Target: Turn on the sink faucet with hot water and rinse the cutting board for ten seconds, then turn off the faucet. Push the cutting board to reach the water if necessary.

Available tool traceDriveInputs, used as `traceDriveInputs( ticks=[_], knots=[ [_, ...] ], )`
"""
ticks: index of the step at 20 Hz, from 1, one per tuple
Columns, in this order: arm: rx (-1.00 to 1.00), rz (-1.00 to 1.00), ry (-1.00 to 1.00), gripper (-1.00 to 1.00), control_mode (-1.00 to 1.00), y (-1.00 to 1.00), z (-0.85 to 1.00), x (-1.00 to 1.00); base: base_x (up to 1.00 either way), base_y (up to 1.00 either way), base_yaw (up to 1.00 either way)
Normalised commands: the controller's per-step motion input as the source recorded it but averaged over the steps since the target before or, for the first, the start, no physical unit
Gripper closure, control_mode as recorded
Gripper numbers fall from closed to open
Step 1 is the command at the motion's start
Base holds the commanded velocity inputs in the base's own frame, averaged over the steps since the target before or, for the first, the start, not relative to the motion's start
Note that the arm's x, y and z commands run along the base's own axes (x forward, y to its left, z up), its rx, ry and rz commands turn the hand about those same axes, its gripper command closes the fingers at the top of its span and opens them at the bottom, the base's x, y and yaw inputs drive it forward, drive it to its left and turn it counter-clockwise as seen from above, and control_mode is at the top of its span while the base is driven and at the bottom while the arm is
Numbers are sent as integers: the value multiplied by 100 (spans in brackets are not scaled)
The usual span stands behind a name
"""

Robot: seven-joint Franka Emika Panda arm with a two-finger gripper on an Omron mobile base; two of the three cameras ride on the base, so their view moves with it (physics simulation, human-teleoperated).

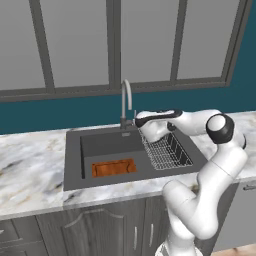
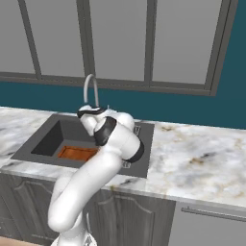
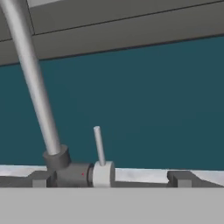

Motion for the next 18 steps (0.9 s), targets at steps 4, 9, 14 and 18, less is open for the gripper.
traceDriveInputs(
  ticks=[4, 9, 14, 18],
  knots=[
    [0, 0, 0, -100, -100, 0, 0, 29, 0, 0, 0],
    [0, 0, 0, -100, -100, 0, 0, 23, 0, 0, 0],
    [0, 0, 0, -100, -100, 0, 0, 11, 0, 0, 0],
    [0, 0, 0, -100, -100, 0, 0, 11, 0, 0, 0]
  ],
)
